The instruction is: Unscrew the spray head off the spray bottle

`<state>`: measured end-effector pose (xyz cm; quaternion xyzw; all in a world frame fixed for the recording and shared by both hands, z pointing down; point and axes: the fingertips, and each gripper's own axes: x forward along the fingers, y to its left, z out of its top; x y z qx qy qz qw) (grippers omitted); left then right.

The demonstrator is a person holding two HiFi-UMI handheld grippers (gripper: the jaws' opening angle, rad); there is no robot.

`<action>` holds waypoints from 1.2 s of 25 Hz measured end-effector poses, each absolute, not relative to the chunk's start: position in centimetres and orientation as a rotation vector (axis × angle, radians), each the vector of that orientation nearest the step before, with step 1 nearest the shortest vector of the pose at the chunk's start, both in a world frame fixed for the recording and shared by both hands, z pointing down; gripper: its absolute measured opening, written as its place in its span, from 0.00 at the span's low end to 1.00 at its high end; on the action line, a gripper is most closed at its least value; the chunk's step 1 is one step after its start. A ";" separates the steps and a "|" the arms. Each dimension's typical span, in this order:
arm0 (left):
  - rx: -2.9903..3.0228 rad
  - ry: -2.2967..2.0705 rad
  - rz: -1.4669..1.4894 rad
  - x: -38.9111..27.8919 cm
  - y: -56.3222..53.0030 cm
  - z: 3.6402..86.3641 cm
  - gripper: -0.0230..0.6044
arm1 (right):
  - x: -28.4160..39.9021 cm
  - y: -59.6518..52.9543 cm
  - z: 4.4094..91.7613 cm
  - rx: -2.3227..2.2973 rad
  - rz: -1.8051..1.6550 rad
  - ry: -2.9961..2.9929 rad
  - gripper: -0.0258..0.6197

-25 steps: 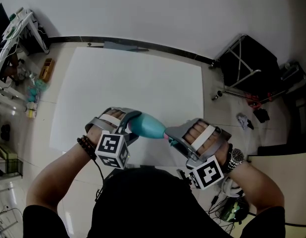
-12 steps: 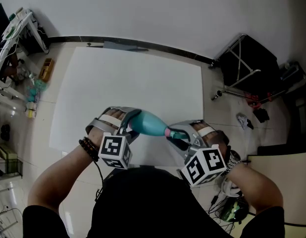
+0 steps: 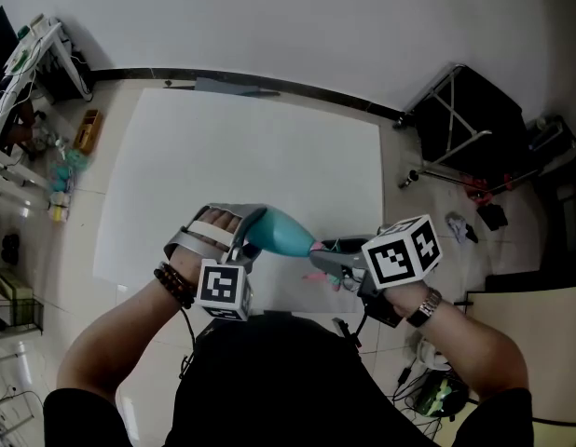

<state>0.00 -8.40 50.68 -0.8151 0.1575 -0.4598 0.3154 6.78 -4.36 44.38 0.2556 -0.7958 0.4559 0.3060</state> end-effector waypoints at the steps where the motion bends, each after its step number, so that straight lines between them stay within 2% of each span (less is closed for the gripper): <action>1: -2.148 0.413 -1.211 0.0 -8.3 50.9 0.66 | 6.8 -4.3 44.5 0.683 1.320 -2.091 0.23; 4: -2.165 0.403 -1.205 0.2 -8.0 51.4 0.66 | 6.8 -4.2 44.5 0.683 1.426 -2.081 0.23; 8: -2.248 0.410 -1.182 0.5 -7.5 51.6 0.66 | 6.6 -4.4 43.8 0.669 1.247 -2.142 0.23; 13: -2.416 0.443 -1.160 0.7 -6.6 52.6 0.66 | 6.4 -4.7 42.0 0.659 1.157 -2.231 0.33; 30: -2.708 0.599 -1.192 1.1 -5.7 57.9 0.66 | 5.0 -3.7 42.0 0.588 1.169 -2.248 0.33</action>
